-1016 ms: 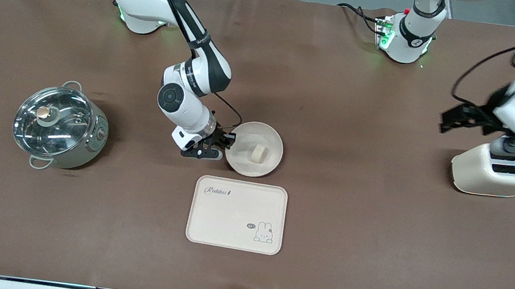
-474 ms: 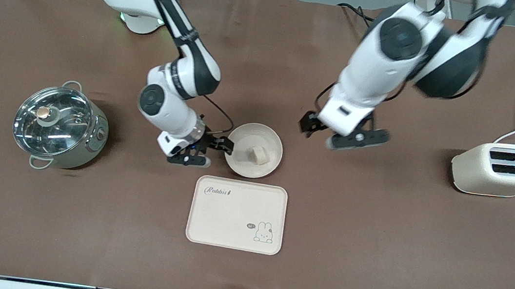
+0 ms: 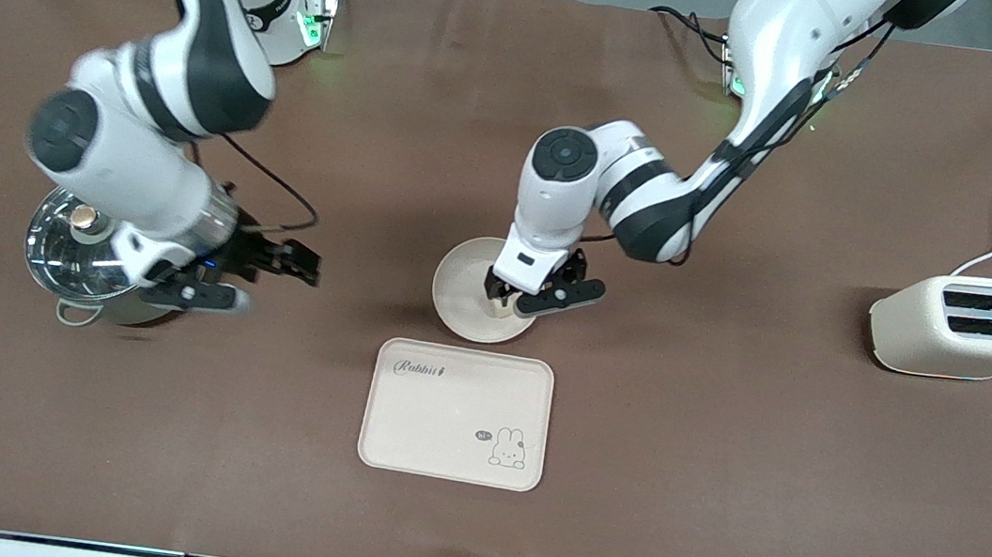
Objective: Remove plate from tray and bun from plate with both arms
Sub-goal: 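Grasp the bun with the left gripper while the right gripper withdraws, then lift the bun off the plate and carry it toward the toaster, then set the bun on the table beside the toaster and raise the left gripper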
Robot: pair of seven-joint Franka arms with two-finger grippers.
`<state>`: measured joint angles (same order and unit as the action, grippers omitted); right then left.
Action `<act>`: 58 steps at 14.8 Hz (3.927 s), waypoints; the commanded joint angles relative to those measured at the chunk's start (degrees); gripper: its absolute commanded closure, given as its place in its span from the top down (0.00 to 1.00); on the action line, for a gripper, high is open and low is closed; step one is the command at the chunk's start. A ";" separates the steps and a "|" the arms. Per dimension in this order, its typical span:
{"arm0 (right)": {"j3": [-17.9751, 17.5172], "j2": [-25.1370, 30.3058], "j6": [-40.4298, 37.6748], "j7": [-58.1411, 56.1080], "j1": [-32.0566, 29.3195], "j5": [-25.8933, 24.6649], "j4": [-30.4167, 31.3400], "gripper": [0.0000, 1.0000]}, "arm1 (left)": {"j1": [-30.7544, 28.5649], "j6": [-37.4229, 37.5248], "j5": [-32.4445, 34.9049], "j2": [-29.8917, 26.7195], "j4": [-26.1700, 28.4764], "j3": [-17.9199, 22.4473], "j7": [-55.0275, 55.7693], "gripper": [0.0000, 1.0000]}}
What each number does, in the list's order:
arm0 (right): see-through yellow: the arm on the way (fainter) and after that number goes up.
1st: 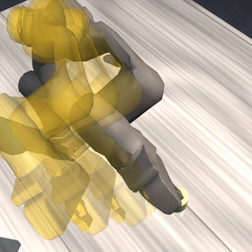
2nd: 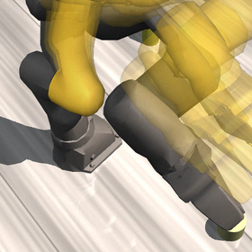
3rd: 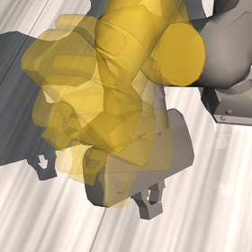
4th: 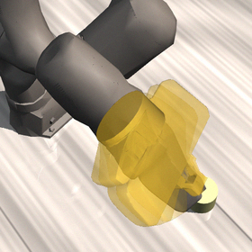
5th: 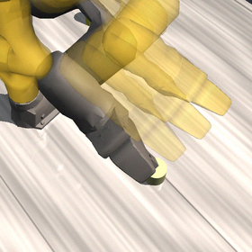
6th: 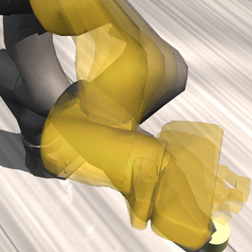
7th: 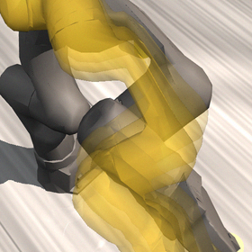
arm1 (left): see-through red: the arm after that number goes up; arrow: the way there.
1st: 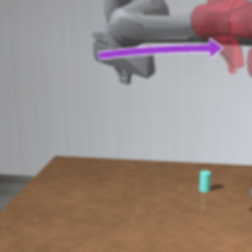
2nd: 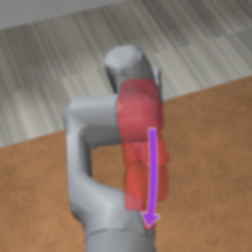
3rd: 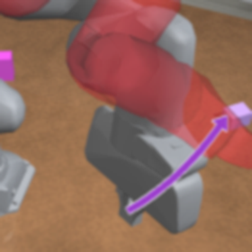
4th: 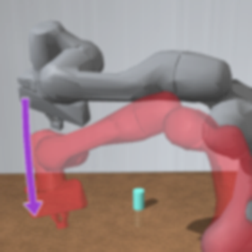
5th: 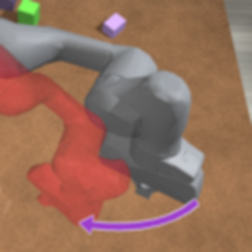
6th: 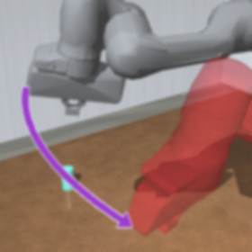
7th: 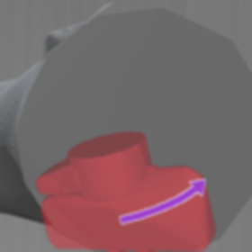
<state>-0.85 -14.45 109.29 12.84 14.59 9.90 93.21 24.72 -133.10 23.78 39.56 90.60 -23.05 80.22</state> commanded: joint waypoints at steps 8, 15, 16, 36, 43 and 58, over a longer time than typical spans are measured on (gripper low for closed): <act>-0.56 6.09 -21.23 -6.82 -12.30 -7.25 -13.84 1.00 | 2.87 -4.00 2.24 6.23 -2.01 0.38 10.22 0.54; 3.30 13.75 -25.97 -12.31 -13.99 -7.44 -9.98 1.00 | 2.87 -8.40 2.24 7.73 -2.10 0.38 10.92 0.06; 5.92 14.88 -25.89 -12.39 -11.89 -7.44 -8.93 1.00 | 2.87 -8.32 1.97 7.55 -2.18 0.38 11.01 0.04; 8.59 16.56 -27.38 -15.65 -8.35 -7.09 -8.31 1.00 | -42.47 0.67 5.05 -5.55 15.56 -12.37 -43.48 0.56; 8.50 16.92 -27.12 -15.74 -8.79 -7.35 -6.72 1.00 | -43.35 -0.14 5.66 -6.16 14.08 -12.45 -45.60 1.00; 8.59 17.18 -23.86 -15.56 -8.44 -9.02 -4.00 1.00 | -40.31 30.77 -15.74 -25.46 -4.47 -7.93 -61.02 1.00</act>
<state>8.64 0.92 84.71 -3.00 6.71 2.06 87.41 -18.78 -106.81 14.70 21.52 85.31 -38.01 25.87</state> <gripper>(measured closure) 0.000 0.000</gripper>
